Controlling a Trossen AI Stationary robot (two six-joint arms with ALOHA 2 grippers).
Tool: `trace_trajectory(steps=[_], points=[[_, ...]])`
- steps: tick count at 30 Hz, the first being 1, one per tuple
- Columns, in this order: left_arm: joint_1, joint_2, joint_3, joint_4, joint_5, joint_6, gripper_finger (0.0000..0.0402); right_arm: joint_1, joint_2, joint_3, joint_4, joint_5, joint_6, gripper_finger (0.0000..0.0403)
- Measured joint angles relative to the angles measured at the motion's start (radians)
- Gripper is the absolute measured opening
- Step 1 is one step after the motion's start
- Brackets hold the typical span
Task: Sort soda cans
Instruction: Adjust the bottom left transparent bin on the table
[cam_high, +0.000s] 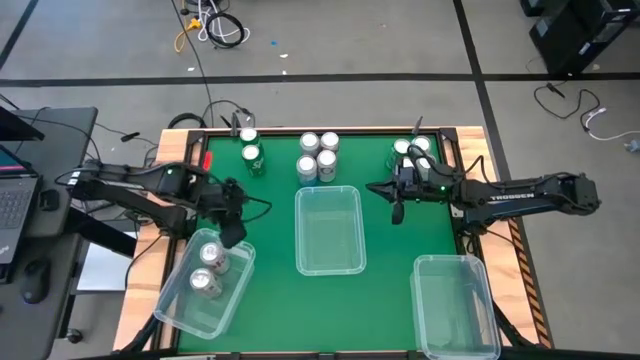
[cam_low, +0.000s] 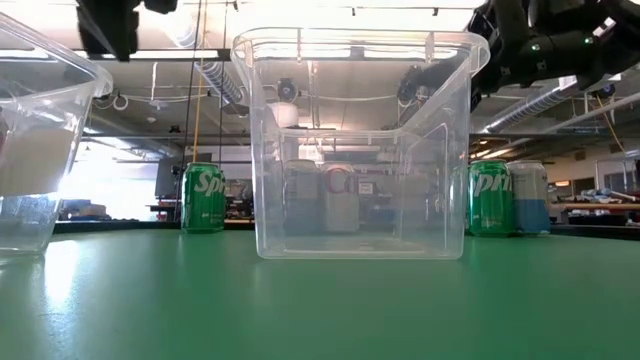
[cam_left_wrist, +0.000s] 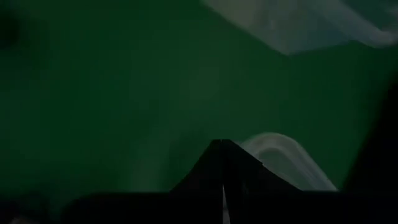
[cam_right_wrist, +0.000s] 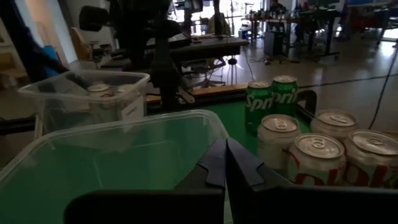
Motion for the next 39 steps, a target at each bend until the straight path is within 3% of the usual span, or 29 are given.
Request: trace_trajectory(steps=[7,15,23,39], points=[[-0.003,0.074,0.0,0.018,0.074,0.2,0.0026,0.016,0.0,0.0,0.001,-0.002,-0.008,0.0001],[-0.018,0.186,0.0,-0.004,0.123,0.335,0.0114,0.016,0.0,0.0,0.0,-0.002,-0.005,0.0001],[-0.02,0.22,0.003,-0.054,0.12,0.349,0.0183,0.016,0.0,0.0,-0.001,-0.002,-0.005,0.0001],[-0.04,0.223,0.035,-0.073,0.168,0.42,0.0193,0.015,0.0,0.0,-0.002,-0.001,-0.005,0.0011]])
